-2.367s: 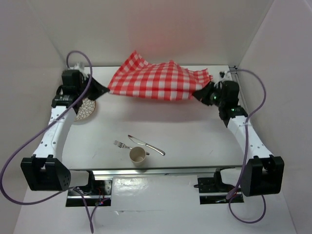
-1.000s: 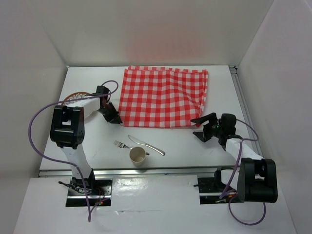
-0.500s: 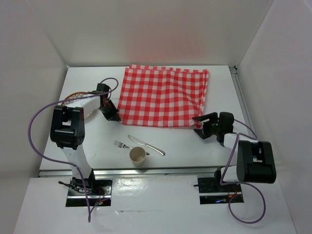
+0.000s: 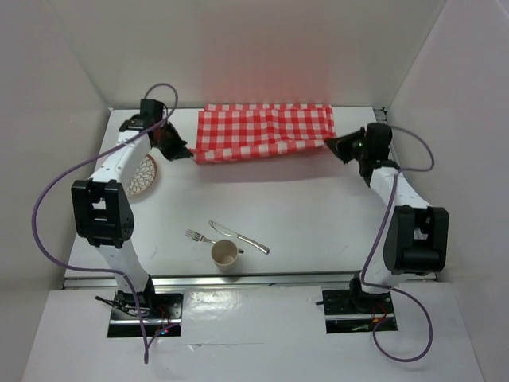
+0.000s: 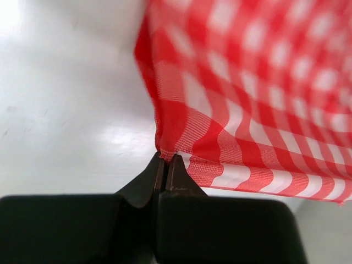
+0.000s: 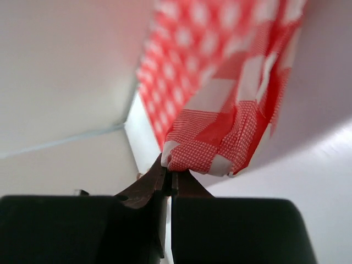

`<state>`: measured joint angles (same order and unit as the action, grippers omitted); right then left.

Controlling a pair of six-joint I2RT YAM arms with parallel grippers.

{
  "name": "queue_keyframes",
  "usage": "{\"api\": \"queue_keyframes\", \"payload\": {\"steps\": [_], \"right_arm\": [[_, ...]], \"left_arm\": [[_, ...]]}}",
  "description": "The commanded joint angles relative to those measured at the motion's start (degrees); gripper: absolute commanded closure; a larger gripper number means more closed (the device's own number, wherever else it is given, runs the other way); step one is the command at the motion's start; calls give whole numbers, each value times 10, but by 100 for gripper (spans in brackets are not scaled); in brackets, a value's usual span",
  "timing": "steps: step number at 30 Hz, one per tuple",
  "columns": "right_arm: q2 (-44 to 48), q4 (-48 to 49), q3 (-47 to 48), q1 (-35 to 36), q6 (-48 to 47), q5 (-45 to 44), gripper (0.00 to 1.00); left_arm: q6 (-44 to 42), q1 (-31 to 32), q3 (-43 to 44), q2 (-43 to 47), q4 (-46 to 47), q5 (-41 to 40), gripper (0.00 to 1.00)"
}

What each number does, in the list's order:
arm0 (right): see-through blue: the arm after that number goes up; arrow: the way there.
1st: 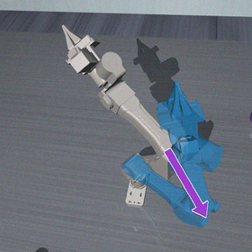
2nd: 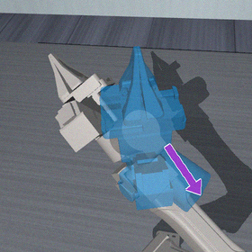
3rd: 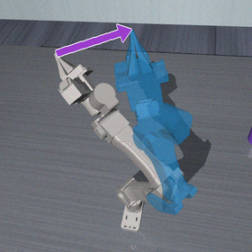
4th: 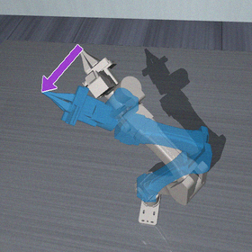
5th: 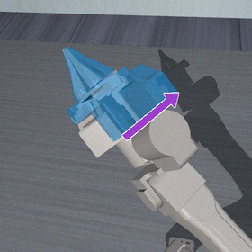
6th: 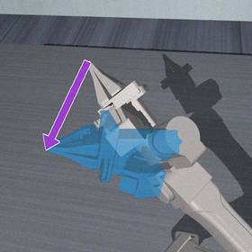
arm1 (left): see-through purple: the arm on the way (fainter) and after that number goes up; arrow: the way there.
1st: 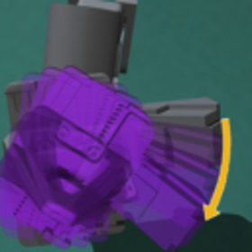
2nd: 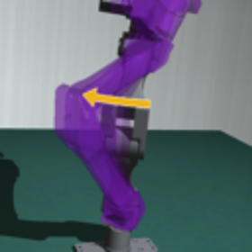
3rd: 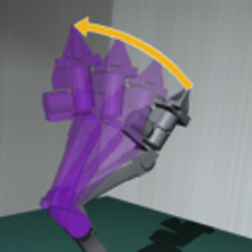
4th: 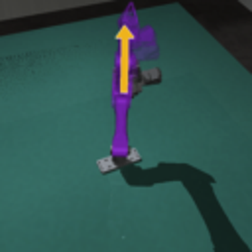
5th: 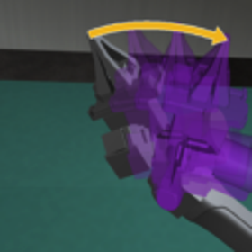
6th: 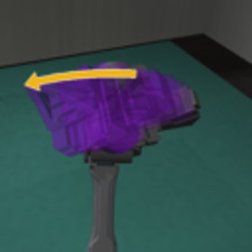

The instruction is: Set the dinner table for one person

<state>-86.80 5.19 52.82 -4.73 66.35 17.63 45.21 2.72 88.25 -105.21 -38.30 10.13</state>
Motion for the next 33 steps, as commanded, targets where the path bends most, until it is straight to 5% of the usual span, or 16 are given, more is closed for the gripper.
{"api": "queue_keyframes", "payload": {"steps": [1,5,9,12,14,15,16,17,19,23,25,27,28,29,31,33], "right_arm": [[3,-66,129,-6,-120,-52,100],[51,-98,83,1,-160,-40,100],[121,-83,-80,17,-140,-40,100],[146,-89,-185,26,-140,-31,83],[153,-110,-185,26,-168,-17,57],[153,-127,-155,26,-203,-17,34],[142,-173,-136,26,-220,-22,25],[136,-198,-115,26,-251,-36,21],[125,-277,-50,26,-271,-64,16],[126,-332,8,26,-301,-102,14],[126,-324,16,26,-308,-109,16],[107,-311,29,31,-315,-109,31],[93,-311,40,31,-320,-116,39],[61,-311,47,31,-320,-116,49],[29,-311,58,37,-313,-116,79],[-1,-311,58,37,-313,-109,91]], "left_arm": [[-11,-51,85,53,-29,-13,100],[-22,-63,87,91,-29,-13,100],[-28,-69,-41,131,-5,-13,100],[-36,-69,-154,149,24,-7,100],[-44,-69,-189,149,31,-7,79],[-57,-69,-189,140,31,-7,61],[-65,-69,-180,130,21,-7,24],[-78,-69,-143,121,-9,-17,13],[-83,-69,-102,104,-33,-39,3],[-89,-69,-44,103,-55,-60,0],[-89,-69,-44,108,-31,-40,11],[-98,-47,-54,101,-7,-21,37],[-104,-40,-55,92,-7,-14,71],[-104,-28,-61,81,-1,-7,90],[-109,-23,-61,37,-1,-2,100],[-109,-10,-61,13,-7,-7,100]]}}
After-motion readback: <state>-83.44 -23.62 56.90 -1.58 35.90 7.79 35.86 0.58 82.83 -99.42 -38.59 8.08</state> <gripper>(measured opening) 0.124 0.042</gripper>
